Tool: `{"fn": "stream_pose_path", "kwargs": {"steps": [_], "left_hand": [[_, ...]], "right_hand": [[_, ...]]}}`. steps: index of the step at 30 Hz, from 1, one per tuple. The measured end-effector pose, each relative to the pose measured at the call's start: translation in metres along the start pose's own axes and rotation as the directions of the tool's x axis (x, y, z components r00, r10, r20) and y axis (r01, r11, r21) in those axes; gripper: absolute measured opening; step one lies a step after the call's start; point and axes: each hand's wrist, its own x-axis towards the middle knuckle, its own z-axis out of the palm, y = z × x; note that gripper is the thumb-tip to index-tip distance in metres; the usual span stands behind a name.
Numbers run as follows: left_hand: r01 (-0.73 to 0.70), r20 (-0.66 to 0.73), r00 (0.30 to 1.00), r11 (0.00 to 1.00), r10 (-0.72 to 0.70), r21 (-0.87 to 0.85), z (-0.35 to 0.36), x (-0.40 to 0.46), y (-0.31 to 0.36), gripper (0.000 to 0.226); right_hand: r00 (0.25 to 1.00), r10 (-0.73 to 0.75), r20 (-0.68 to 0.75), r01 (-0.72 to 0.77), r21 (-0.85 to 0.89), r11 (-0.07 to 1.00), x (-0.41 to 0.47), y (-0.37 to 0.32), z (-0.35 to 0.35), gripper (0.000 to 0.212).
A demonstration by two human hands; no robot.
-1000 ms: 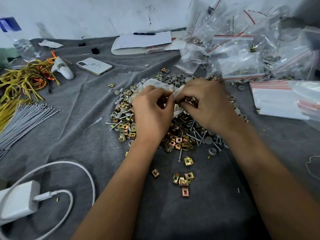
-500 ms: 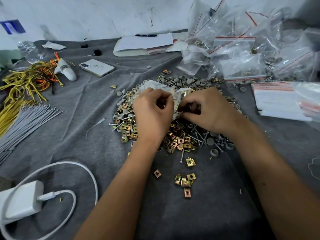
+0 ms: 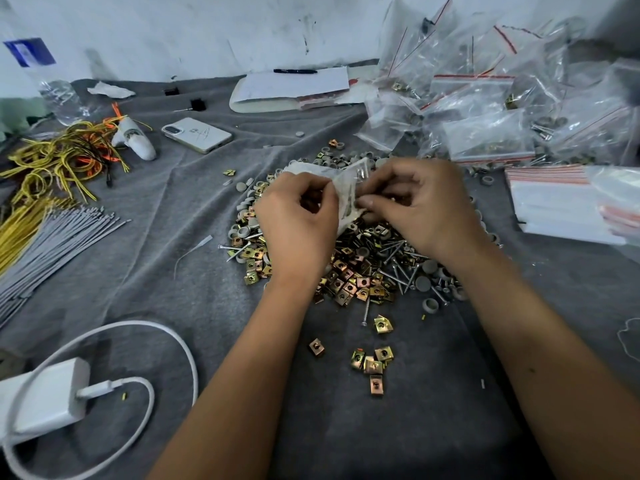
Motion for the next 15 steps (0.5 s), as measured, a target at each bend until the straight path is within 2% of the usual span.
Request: {"fn": "stream_pose_path", "kwargs": {"steps": [2, 4, 5, 7, 9, 11, 15], "left_hand": [[0.063, -0.013, 0.998, 0.998, -0.063, -0.019, -0.001, 0.002, -0.003, 0.008], [0.089, -0.002, 0.996, 0.996, -0.09, -0.028, -0.001, 0.002, -0.004, 0.009], [0.089, 0.003, 0.996, 0.996, -0.089, -0.025, 0.0, 0.002, -0.004, 0.009], [0.08, 0.01, 0.997, 0.997, -0.08, -0.015, 0.001, 0.001, -0.004, 0.009], [0.086, 0.006, 0.996, 0.996, -0.085, -0.016, 0.002, 0.002, -0.005, 0.009], [0.1, 0.001, 0.995, 0.995, -0.1, -0.023, 0.002, 0.002, -0.007, 0.009], [0.123, 0.006, 0.992, 0.991, -0.123, -0.054, 0.002, 0.002, -0.009, 0.011]], "right_hand": [[0.997, -0.068, 0.028, 0.068, 0.015, 0.998, -0.001, -0.004, -0.013, 0.013], [0.968, -0.119, 0.221, 0.128, -0.028, 0.991, -0.001, -0.01, -0.026, 0.014], [0.929, -0.098, 0.357, 0.12, -0.041, 0.992, -0.001, -0.013, -0.03, 0.014], [0.802, 0.002, 0.597, 0.066, -0.093, 0.993, -0.002, -0.018, -0.033, 0.016], [0.666, 0.103, 0.739, 0.084, -0.212, 0.974, -0.003, -0.02, -0.03, 0.024], [0.595, 0.167, 0.786, 0.159, -0.319, 0.934, -0.005, -0.021, -0.024, 0.029], [0.57, 0.254, 0.781, 0.243, -0.455, 0.857, -0.006, -0.024, -0.013, 0.025]]}}
